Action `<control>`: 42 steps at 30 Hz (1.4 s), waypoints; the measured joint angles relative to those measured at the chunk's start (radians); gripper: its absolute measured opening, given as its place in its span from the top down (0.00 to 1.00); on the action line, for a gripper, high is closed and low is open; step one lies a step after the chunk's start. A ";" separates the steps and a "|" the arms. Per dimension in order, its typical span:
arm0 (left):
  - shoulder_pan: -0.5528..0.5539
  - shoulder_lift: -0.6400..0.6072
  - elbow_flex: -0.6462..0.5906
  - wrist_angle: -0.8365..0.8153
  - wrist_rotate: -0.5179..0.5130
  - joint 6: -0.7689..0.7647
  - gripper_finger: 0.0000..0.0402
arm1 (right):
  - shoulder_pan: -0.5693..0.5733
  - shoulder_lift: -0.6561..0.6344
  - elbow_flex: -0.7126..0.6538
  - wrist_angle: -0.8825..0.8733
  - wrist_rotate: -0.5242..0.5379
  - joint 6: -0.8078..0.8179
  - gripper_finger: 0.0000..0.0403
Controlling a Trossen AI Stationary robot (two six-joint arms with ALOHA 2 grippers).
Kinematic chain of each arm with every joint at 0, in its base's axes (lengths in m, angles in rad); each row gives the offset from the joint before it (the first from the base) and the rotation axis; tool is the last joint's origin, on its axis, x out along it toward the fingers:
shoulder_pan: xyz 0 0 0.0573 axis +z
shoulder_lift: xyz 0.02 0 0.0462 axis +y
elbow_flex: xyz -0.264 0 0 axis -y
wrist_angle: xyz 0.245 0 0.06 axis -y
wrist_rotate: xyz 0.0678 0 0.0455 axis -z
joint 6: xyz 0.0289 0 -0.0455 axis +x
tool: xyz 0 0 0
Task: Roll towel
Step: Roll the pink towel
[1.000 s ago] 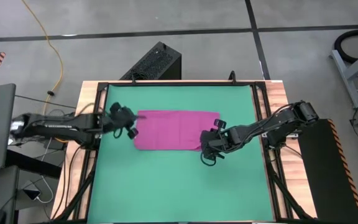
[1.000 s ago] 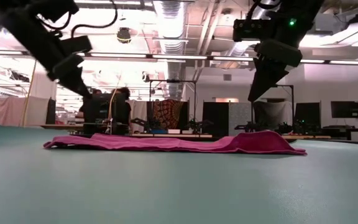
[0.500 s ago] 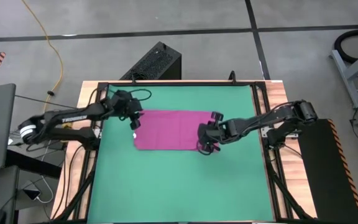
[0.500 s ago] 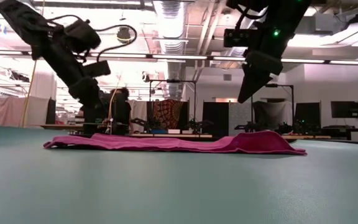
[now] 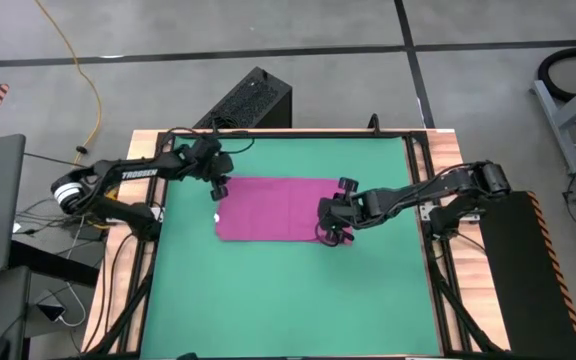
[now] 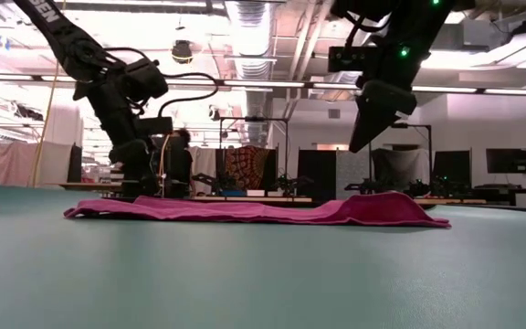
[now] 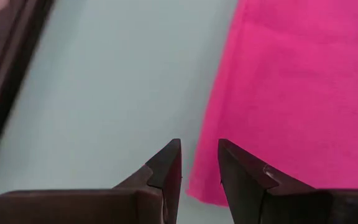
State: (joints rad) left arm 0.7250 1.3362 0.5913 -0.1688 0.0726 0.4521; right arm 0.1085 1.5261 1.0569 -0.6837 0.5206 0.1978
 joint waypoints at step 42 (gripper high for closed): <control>-0.020 0.068 0.041 -0.066 -0.089 0.072 0.99 | 0.024 0.000 0.000 0.007 -0.009 0.039 0.66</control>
State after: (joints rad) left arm 0.7051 1.4044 0.6319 -0.2351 -0.0168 0.5239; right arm 0.1322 1.5261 1.0569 -0.6765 0.5117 0.2363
